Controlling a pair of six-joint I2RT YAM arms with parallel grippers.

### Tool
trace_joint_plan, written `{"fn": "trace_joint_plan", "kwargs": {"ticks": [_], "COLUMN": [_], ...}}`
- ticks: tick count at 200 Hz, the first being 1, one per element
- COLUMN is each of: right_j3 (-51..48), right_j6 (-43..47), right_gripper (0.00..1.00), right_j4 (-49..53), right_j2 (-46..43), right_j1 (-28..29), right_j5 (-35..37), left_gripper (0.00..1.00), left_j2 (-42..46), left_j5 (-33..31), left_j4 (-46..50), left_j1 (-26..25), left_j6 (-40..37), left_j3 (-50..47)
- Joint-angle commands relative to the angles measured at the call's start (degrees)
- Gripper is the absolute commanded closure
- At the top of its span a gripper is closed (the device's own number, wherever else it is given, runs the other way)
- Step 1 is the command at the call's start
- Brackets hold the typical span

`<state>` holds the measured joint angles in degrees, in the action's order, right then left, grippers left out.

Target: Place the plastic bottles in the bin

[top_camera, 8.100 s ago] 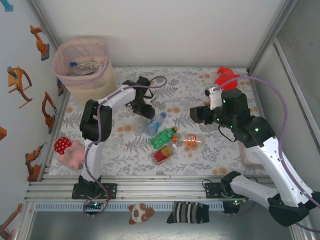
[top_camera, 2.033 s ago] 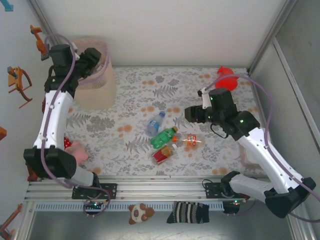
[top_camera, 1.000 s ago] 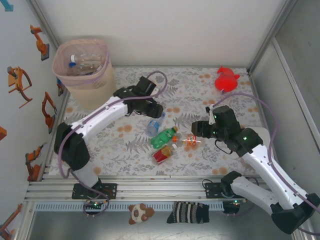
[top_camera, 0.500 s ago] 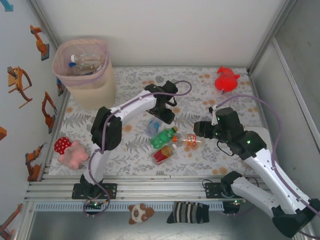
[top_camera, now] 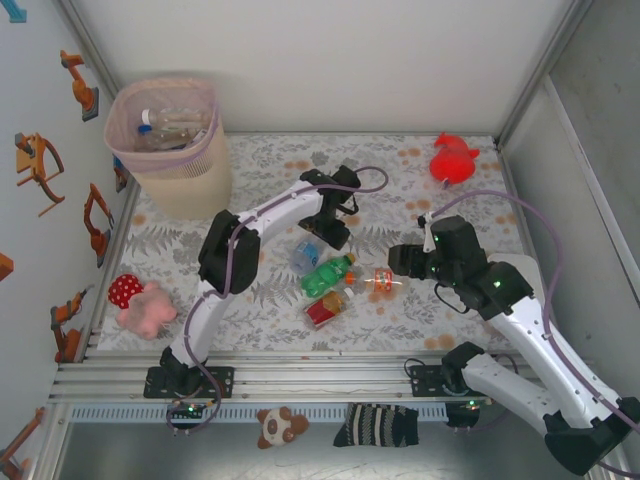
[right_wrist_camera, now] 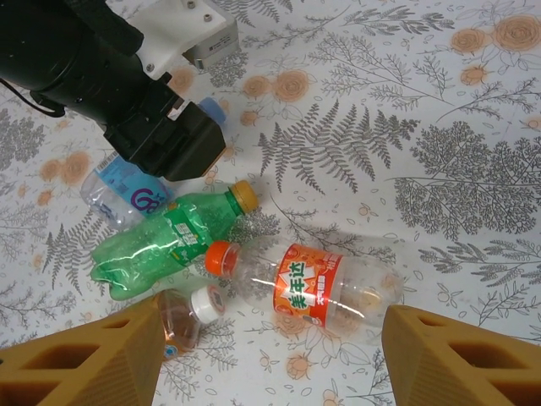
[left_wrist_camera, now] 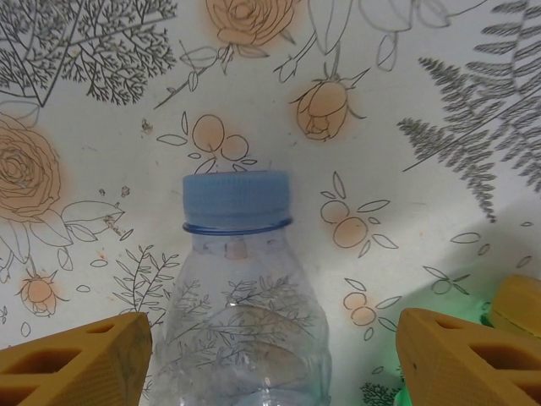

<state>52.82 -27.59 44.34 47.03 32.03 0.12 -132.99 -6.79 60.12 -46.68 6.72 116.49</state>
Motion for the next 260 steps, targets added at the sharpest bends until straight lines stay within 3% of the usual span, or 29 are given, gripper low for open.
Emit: {"fn": "trace_joint_plan", "kwargs": {"ticks": [1,66,138,183,260], "right_j3": [0.81,0.31,0.8,1.4,5.31], "right_j6": [-0.36,-1.06,-1.15,-1.21,0.23], "right_gripper": [0.32,0.32,0.32,0.32,0.32], "right_j4": [1.28,1.92,2.36,2.3,3.21], "right_j2": [-0.93,-1.7,-1.67,-1.2,1.14], "right_j1": [0.3,0.27,0.27,0.31,0.3], "right_j5": [1.59,2.21,2.59,2.93,3.83], "left_gripper": [0.26,0.27,0.38,0.45,0.46], "left_j2": [-1.3,-3.57,-3.25,-0.45,10.22], "left_j5": [-0.78,1.06,1.94,1.36,0.55], "left_j4": [2.38,1.84,0.8,0.17,0.23], "left_j1": [0.97,1.91,2.9,3.6,5.45], "left_j6": [-0.55,-0.71,-0.7,-0.67,0.37], "left_j3": [0.43,0.42,-0.99,-2.37,-2.36]}}
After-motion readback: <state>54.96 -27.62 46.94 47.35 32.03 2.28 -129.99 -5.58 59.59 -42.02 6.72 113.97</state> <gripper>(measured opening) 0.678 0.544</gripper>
